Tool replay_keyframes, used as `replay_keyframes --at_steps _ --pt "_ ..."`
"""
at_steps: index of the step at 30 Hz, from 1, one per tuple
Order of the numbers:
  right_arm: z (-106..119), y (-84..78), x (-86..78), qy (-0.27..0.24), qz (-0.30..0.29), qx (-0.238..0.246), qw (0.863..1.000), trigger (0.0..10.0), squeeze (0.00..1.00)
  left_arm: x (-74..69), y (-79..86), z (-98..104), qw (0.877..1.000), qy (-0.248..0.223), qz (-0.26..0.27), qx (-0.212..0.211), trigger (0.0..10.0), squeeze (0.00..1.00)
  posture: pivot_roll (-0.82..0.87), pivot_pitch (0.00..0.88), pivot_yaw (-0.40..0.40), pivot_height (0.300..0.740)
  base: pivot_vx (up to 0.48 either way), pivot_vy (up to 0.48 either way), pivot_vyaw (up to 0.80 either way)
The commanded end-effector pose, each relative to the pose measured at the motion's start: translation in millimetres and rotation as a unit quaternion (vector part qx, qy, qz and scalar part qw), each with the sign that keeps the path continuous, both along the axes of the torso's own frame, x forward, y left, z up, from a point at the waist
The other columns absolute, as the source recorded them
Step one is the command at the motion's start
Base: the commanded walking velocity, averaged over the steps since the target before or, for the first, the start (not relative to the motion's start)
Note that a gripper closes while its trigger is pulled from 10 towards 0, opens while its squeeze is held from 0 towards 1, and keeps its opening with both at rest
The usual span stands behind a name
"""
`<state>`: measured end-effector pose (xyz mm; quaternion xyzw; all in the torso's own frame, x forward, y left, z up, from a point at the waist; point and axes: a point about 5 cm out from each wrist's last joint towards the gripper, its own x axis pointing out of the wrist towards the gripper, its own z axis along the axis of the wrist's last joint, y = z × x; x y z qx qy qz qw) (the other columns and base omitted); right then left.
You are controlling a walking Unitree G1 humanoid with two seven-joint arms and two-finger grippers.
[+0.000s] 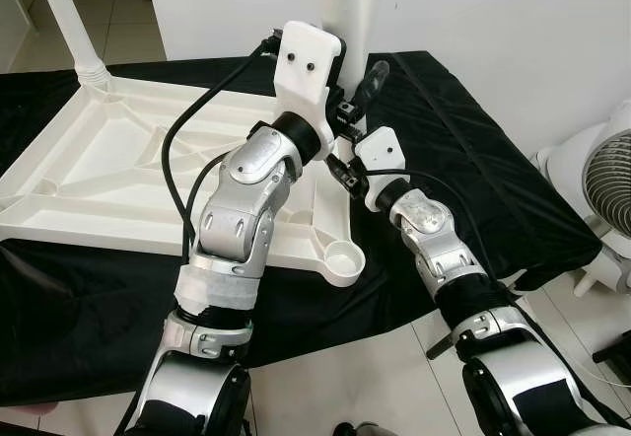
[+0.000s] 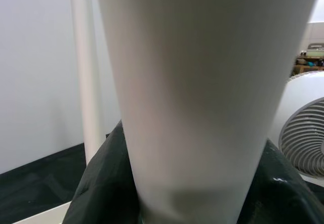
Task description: Building children table
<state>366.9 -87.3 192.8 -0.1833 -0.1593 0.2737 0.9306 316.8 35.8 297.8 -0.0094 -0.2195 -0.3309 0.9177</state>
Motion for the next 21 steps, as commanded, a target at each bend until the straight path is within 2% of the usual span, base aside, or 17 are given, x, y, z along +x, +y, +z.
replay_keyframes --at_steps 1,3,4,7,15,16,17,19,20,21 --pt "2.2 3.9 1.0 -0.01 -0.004 -0.005 1.0 2.8 0.0 -2.3 -2.7 0.1 0.999 0.008 0.039 -0.016 10.0 0.0 0.12 0.05 -0.047 0.74 0.0 0.0 0.0" --pt "2.2 3.9 1.0 -0.01 -0.004 -0.005 1.0 2.8 0.0 -2.3 -2.7 0.1 0.999 0.008 0.039 -0.016 10.0 0.0 0.12 0.05 -0.047 0.74 0.0 0.0 0.0" --pt "2.5 3.3 2.2 -0.01 -0.013 -0.002 1.0 10.0 0.0 -3.3 -4.1 -0.5 0.999 0.01 0.036 -0.015 10.0 0.0 0.12 0.051 -0.045 0.74 0.0 0.0 0.0" --pt "2.7 3.2 3.7 -0.009 -0.029 0.009 0.999 10.0 0.0 -4.0 -5.2 -1.8 0.999 0.014 0.033 -0.013 10.0 0.0 0.12 0.053 -0.044 0.74 0.0 0.0 0.0" --pt "2.1 6.4 2.1 -0.009 -0.024 0.016 1.0 10.0 0.0 -3.8 -5.0 -1.6 0.999 0.014 0.031 -0.012 10.0 0.0 0.12 0.052 -0.042 0.74 0.0 0.0 0.0" --pt "2.8 5.9 2.3 -0.008 -0.024 0.024 0.999 10.0 0.65 -3.7 -5.0 -1.3 0.999 0.014 0.031 -0.011 10.0 0.0 0.12 0.054 -0.041 0.74 0.0 0.0 0.0" --pt "4.5 6.0 2.1 -0.009 -0.019 0.03 0.999 10.0 1.0 -3.6 -5.1 -1.0 0.999 0.013 0.031 -0.011 10.0 0.0 0.12 0.052 -0.041 0.74 0.0 0.0 0.0" --pt "6.0 5.9 2.0 -0.015 -0.02 0.028 0.999 10.0 1.0 -3.9 -5.3 -0.8 0.999 0.012 0.03 -0.011 10.0 0.0 0.12 0.052 -0.041 0.74 0.0 0.0 0.0" --pt "7.1 6.2 2.1 -0.019 -0.02 0.027 0.999 10.0 0.75 -4.1 -5.5 -0.5 0.999 0.012 0.029 -0.011 10.0 0.0 0.12 0.053 -0.042 0.74 0.0 0.0 0.0" --pt "7.8 6.5 2.1 -0.021 -0.02 0.025 0.999 10.0 0.75 -4.2 -5.6 -0.3 0.999 0.012 0.029 -0.011 10.0 0.0 0.12 0.052 -0.042 0.74 0.0 0.0 0.0"
